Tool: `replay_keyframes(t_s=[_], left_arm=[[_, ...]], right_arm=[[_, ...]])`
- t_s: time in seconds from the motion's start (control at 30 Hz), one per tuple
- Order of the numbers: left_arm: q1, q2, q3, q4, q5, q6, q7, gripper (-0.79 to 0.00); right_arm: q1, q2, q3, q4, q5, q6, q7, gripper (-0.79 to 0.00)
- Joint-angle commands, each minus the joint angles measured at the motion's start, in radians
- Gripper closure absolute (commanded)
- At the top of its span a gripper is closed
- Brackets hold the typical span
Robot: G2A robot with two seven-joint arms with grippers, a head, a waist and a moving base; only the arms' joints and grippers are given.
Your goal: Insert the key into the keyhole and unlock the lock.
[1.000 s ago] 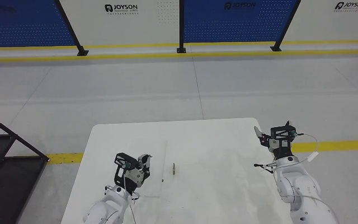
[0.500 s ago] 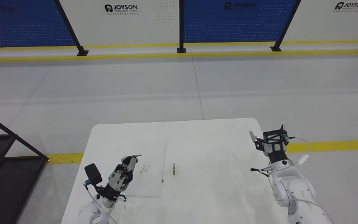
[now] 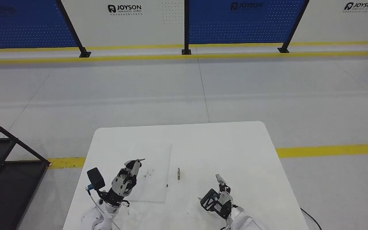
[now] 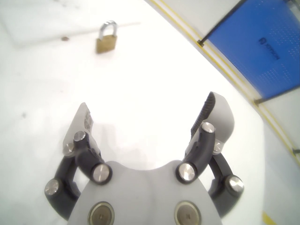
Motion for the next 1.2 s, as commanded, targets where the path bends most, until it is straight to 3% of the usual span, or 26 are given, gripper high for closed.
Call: replay_keyframes(t_s=[0.0,0.37,0.43,0.47,0.5,0.53,1.17], left_arm=[[0.0,0.0,0.0,0.0,0.0,0.0,0.0,0.0],[0.0,0.0,0.0,0.0,0.0,0.0,0.0,0.0],[0.0,0.0,0.0,0.0,0.0,0.0,0.0,0.0],[0.0,0.0,0.0,0.0,0.0,0.0,0.0,0.0],[0.0,0.0,0.0,0.0,0.0,0.0,0.0,0.0],[0.0,0.0,0.0,0.0,0.0,0.0,0.0,0.0],[0.0,0.0,0.0,0.0,0.0,0.0,0.0,0.0]], right_arm=[[0.038,-0.014,-0.058,0.039,0.008,0.029,-0.012,-0.785],[0.263,-0.106,-0.244,0.231,0.221,0.118,0.046,-0.785],[0.293,-0.123,-0.272,0.264,0.25,0.135,0.055,-0.631],[0.306,-0.131,-0.283,0.281,0.266,0.147,0.059,-0.594],[0.319,-0.139,-0.295,0.298,0.277,0.155,0.061,-0.425],[0.332,-0.146,-0.306,0.314,0.287,0.161,0.064,-0.385],[0.435,-0.216,-0.363,0.463,0.392,0.199,0.039,-0.345]])
